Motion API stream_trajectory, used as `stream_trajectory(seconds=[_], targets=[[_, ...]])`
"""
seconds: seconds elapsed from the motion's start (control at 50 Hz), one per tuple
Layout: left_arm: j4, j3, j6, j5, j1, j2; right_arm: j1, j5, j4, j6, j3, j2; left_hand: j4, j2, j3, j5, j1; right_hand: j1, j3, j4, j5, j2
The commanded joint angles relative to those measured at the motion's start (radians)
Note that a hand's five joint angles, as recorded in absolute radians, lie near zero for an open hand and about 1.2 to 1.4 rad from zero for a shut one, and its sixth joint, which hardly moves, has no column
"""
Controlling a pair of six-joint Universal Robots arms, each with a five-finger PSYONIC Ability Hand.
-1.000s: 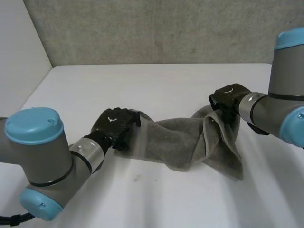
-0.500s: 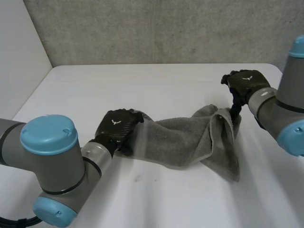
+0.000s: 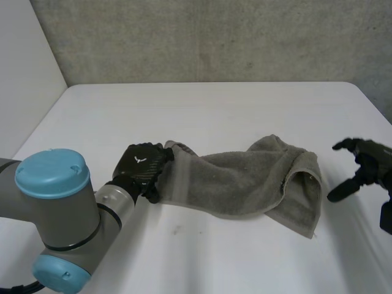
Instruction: Fold the towel.
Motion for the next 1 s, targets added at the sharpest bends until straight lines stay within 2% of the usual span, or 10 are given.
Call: stream_trajectory(seconds=[0.02, 0.16, 0.38, 0.44, 0.48, 0.52, 0.7, 0.72, 0.76, 1.0], targets=[[0.000, -0.002, 0.000, 0.000, 0.001, 0.001, -0.060, -0.086, -0.007, 0.001, 0.083, 0.022, 0.049, 0.047, 0.046, 0.051, 0.043, -0.027, -0.036, -0.053, -0.052, -0.040], [0.000, -0.007, 0.000, 0.000, 0.001, 0.002, -0.057, -0.102, -0.067, 0.005, 0.085, 0.116, 0.049, 0.047, 0.046, 0.051, 0.043, 0.016, 0.007, -0.011, -0.010, 0.002], [-0.002, -0.016, -0.002, 0.000, 0.001, 0.015, -0.049, -0.102, -0.157, 0.097, 0.027, 0.300, 0.046, 0.044, 0.043, 0.048, 0.040, 0.347, 0.339, 0.321, 0.322, 0.334], [-0.002, -0.022, -0.008, 0.001, 0.001, 0.025, -0.019, -0.100, -0.197, 0.123, 0.013, 0.326, 0.046, 0.044, 0.043, 0.048, 0.040, 0.653, 0.644, 0.626, 0.627, 0.639], [-0.002, -0.028, -0.009, 0.001, -0.004, 0.033, 0.017, -0.097, -0.246, 0.133, 0.001, 0.327, 0.046, 0.044, 0.043, 0.048, 0.040, 1.129, 1.120, 1.103, 1.104, 1.116], [-0.002, -0.028, -0.011, 0.000, -0.011, 0.036, 0.030, -0.094, -0.260, 0.133, -0.009, 0.324, 0.046, 0.044, 0.043, 0.048, 0.040, 1.194, 1.185, 1.168, 1.169, 1.181], [-0.002, -0.025, -0.057, -0.003, -0.031, 0.068, 0.150, -0.086, -0.255, 0.160, -0.102, 0.278, 0.043, 0.041, 0.040, 0.045, 0.037, 1.175, 1.167, 1.149, 1.150, 1.162], [-0.002, -0.027, -0.068, -0.003, -0.030, 0.070, 0.153, -0.086, -0.251, 0.172, -0.105, 0.255, 0.043, 0.041, 0.040, 0.045, 0.037, 0.864, 0.856, 0.838, 0.839, 0.851], [-0.002, -0.028, -0.078, -0.003, -0.030, 0.073, 0.153, -0.086, -0.246, 0.174, -0.098, 0.248, 0.043, 0.041, 0.040, 0.045, 0.037, 0.604, 0.595, 0.577, 0.578, 0.591], [-0.002, -0.036, -0.078, -0.002, -0.028, 0.068, 0.139, -0.086, -0.245, 0.168, -0.070, 0.283, 0.043, 0.041, 0.040, 0.045, 0.037, 0.453, 0.444, 0.427, 0.428, 0.440]])
